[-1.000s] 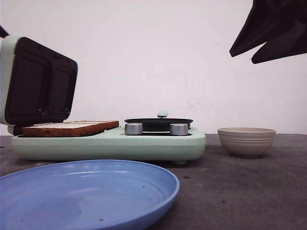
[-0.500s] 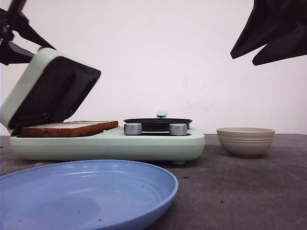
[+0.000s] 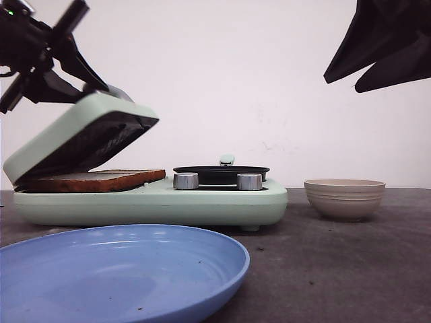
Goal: Make breakfast with bread and shrimp
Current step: 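Swing the press lid down over the bread with the left gripper, then release the lid handle and raise the left gripper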
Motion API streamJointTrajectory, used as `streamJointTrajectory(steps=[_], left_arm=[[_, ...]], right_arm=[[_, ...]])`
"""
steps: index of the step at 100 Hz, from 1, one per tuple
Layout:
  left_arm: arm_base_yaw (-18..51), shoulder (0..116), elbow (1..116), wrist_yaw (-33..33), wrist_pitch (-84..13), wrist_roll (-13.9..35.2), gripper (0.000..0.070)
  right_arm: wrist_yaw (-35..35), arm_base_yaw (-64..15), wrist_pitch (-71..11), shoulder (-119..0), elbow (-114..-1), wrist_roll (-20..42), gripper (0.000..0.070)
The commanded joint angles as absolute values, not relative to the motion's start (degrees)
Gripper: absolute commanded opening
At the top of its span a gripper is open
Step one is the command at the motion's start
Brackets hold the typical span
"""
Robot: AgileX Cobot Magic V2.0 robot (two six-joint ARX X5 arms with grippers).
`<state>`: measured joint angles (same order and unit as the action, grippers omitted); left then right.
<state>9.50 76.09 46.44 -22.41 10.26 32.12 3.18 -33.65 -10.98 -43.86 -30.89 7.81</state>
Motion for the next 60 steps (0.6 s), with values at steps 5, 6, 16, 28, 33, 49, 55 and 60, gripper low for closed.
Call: streamJointTrajectory(steps=[5, 6, 16, 28, 33, 49, 55, 60], left_arm=[[10.0, 78.0, 44.8, -17.5, 4.3, 28.8, 0.0001], [10.2, 78.0, 44.8, -17.3, 4.2, 28.6, 0.0001], [11.5, 78.0, 44.8, -15.4, 2.8, 26.4, 0.0001], [12.5, 78.1, 44.8, -14.0, 1.6, 25.2, 0.0001], [12.8, 78.3, 44.8, -13.9, 1.5, 25.0, 0.0001], [12.8, 78.3, 44.8, -14.0, 2.4, 25.2, 0.0001], [12.8, 78.3, 45.0, -14.1, 2.9, 25.9, 0.0001], [12.8, 78.3, 45.4, -14.8, 3.0, 26.3, 0.0001]], right_arm=[[3.0, -34.0, -10.8, -44.1, -31.0, 8.4, 0.0306], [3.0, -34.0, -10.8, -44.1, -31.0, 8.4, 0.0306], [3.0, -34.0, -10.8, -44.1, -31.0, 8.4, 0.0306], [3.0, -34.0, -10.9, -44.1, -31.0, 8.4, 0.0306], [3.0, -34.0, -11.0, -44.1, -31.0, 8.4, 0.0306], [3.0, -34.0, -11.2, -44.1, -31.0, 8.4, 0.0306], [3.0, -34.0, -11.6, -44.1, -31.0, 8.4, 0.0306], [3.0, -34.0, -11.7, -44.1, -31.0, 8.4, 0.0306]])
